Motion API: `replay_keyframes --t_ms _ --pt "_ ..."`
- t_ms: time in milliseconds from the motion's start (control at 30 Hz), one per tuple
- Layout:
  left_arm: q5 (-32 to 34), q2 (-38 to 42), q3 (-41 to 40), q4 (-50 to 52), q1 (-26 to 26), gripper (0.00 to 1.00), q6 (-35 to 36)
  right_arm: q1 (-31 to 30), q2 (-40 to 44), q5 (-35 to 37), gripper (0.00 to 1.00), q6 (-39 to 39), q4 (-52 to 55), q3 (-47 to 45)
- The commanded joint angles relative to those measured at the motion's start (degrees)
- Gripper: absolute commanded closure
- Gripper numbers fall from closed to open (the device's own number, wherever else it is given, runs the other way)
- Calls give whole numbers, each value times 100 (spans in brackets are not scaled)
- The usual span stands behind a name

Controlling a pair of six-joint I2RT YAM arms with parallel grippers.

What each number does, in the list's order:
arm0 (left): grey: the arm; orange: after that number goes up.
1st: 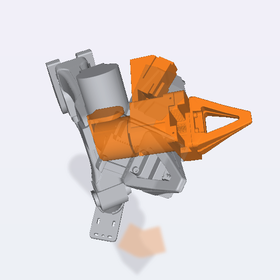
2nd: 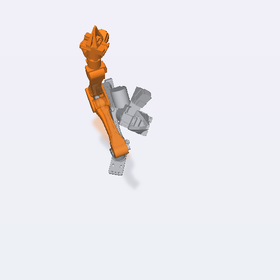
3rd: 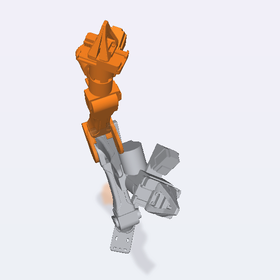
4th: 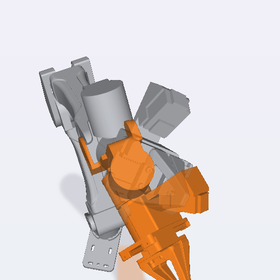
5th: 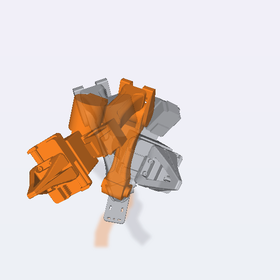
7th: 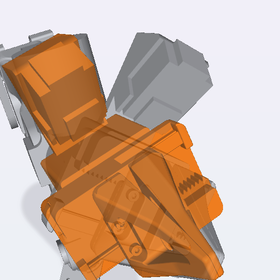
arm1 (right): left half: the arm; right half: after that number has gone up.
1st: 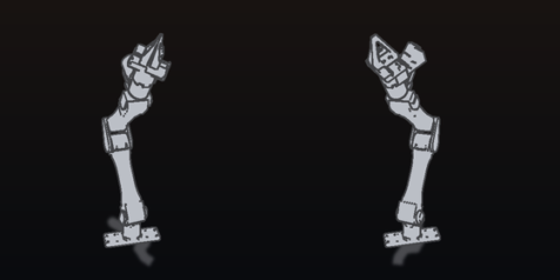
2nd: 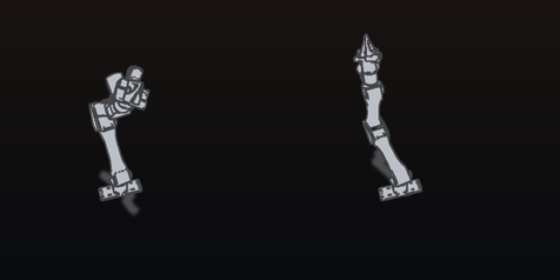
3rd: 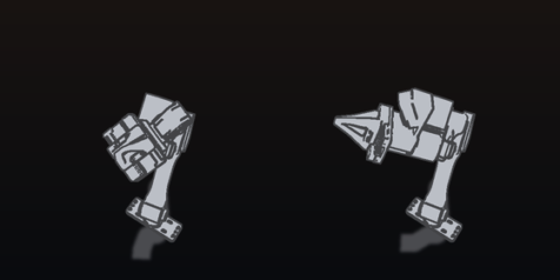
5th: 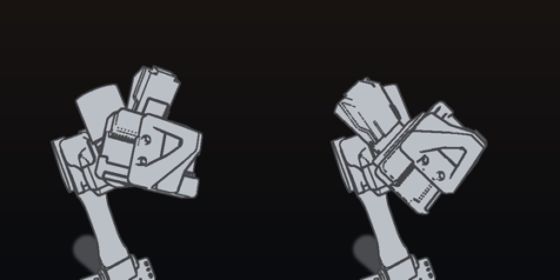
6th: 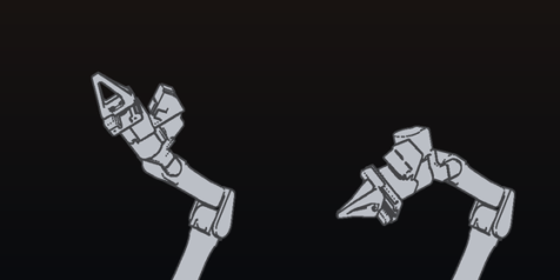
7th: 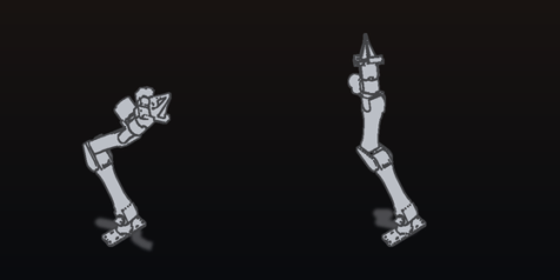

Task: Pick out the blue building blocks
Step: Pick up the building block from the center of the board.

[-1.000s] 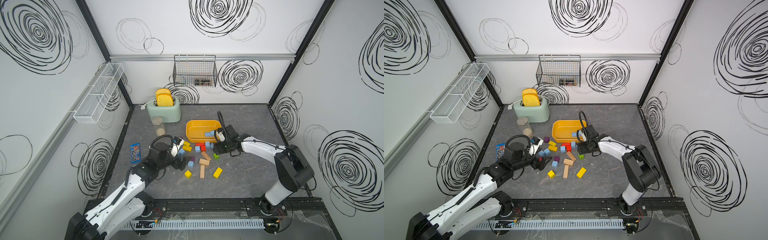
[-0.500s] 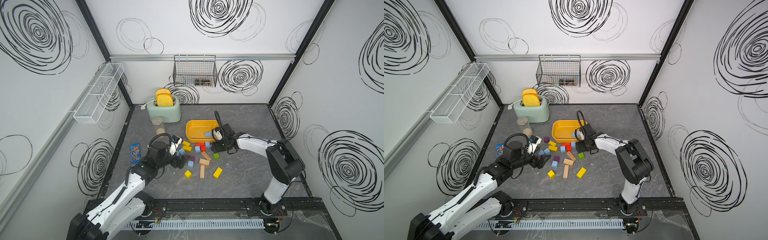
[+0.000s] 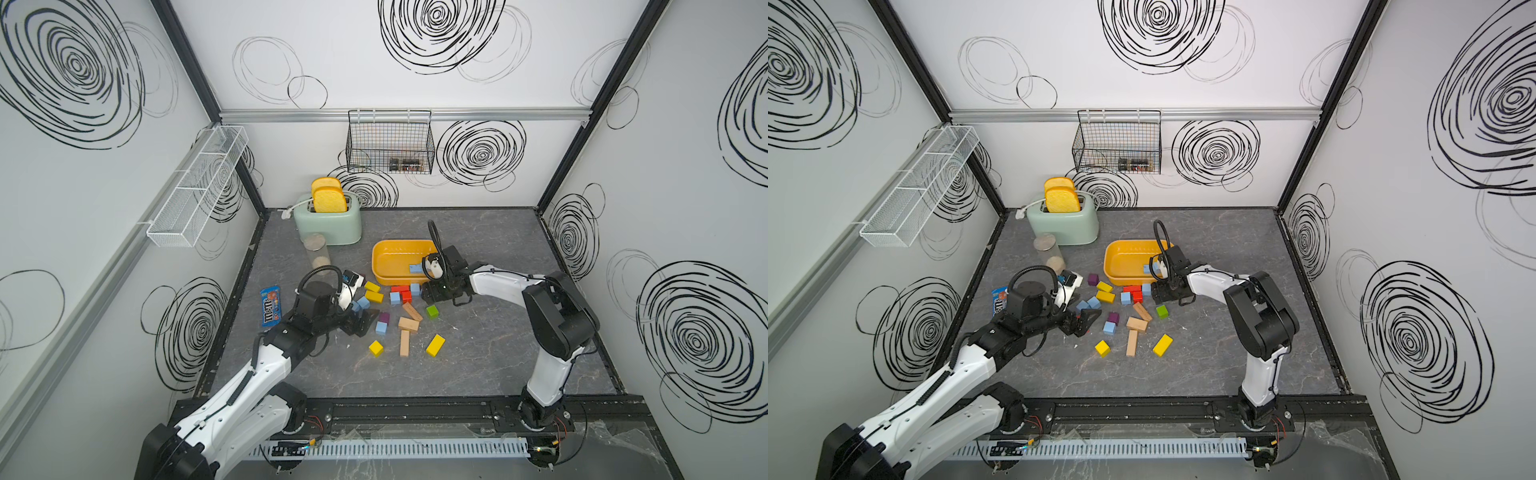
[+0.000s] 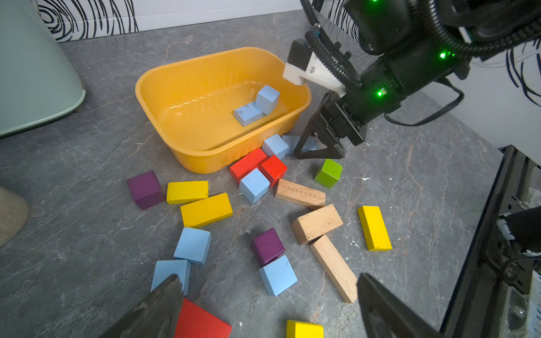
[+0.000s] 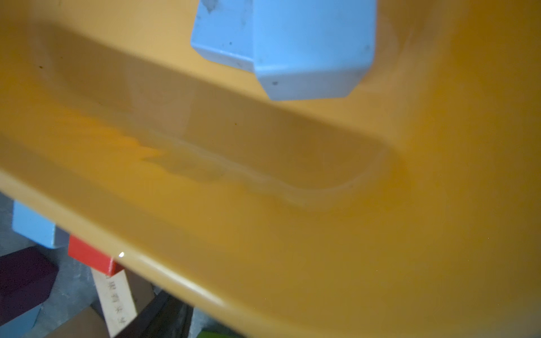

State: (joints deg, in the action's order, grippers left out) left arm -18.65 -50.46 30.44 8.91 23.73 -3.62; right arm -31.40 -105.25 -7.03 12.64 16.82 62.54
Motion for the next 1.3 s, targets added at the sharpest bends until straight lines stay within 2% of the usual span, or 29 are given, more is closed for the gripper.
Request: replay_keyframes --t_ms 0,833,1267 --pt "-103 -28 195 -199 -67 4 107 -8 -109 -112 26 -48 -65 136" --pt "-130 239 189 -31 -148 4 98 -524 -319 888 46 -142 329 299" --pt "-94 276 191 -25 -146 4 72 -605 -225 914 60 -142 293 228"
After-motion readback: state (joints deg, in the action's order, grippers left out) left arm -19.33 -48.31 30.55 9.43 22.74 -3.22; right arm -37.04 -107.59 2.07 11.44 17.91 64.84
